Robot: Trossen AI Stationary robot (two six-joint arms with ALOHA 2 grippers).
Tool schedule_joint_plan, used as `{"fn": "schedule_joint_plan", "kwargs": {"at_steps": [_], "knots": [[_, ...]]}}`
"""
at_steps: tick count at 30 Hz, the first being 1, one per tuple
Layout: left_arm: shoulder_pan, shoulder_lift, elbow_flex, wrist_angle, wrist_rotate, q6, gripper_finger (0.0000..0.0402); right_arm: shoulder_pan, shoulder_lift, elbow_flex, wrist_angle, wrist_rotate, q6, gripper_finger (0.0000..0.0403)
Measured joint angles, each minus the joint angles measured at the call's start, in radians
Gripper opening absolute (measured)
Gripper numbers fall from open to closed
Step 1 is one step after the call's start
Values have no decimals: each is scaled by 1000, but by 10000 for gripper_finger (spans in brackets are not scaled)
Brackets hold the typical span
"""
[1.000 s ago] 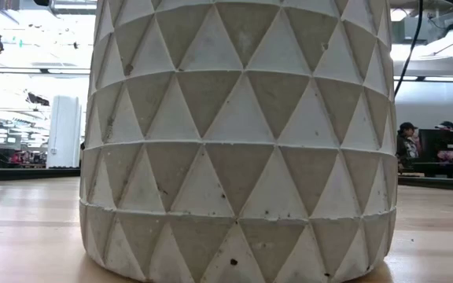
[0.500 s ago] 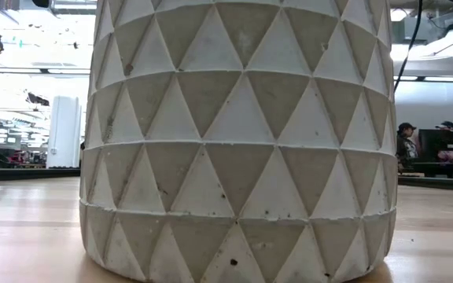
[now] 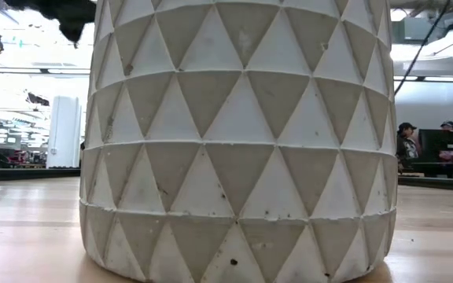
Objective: Pick and place slides into the shelf
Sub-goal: Adjust the slides on the shelf
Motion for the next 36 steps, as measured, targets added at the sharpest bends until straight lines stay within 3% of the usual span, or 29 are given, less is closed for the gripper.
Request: {"fn": "schedule_joint_plan", "kwargs": {"at_steps": [2,7,14,20,36], "knots": [[1,61,-23,76,-6,-11,0,0,-42,0,6,55,-1,0],[2,218,-23,85,-69,-27,0,-1,-103,-1,-27,159,13,0],[9,385,21,85,-246,-23,0,7,-125,-1,-76,192,24,0],[34,496,62,82,-289,-23,0,16,-106,-3,-105,192,24,0],[170,550,75,24,-292,-33,0,21,-96,-8,-138,191,24,0]]}}
